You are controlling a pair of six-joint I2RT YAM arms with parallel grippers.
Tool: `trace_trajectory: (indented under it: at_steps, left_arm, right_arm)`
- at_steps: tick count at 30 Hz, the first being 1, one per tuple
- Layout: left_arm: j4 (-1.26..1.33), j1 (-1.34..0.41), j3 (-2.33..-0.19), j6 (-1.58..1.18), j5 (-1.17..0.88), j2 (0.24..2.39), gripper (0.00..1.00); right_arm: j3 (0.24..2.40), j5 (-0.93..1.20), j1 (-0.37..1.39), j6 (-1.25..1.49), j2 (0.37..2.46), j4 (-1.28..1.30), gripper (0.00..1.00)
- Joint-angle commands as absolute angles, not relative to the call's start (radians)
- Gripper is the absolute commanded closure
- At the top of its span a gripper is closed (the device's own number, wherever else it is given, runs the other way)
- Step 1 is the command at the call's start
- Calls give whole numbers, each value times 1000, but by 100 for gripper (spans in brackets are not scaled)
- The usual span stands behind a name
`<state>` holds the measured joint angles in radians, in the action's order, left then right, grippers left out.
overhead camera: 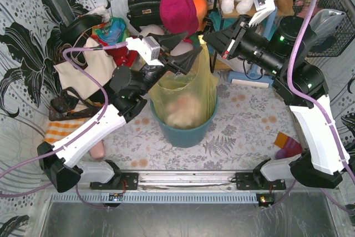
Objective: Tie the trash bag
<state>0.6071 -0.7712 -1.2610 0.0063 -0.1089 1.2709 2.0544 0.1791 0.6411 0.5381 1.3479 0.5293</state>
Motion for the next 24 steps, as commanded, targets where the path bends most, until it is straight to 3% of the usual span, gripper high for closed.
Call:
trace_trajectory:
  at_steps: [1, 11, 19, 24]
  left_arm:
    - [651, -717, -1326, -84, -392, 1305, 29]
    - [702, -677, -1413, -197, -554, 1384, 31]
    - [744, -665, -1401, -232, -548, 1379, 47]
    - [762, -662, -1390, -245, -532, 1366, 49]
  right_arm:
    - [2044, 203, 645, 541, 1327, 477, 100]
    - [2032, 206, 646, 541, 1324, 476, 100]
    - [2020, 195, 644, 537, 1313, 471, 100]
    - [2013, 192, 645, 535, 1309, 469, 100]
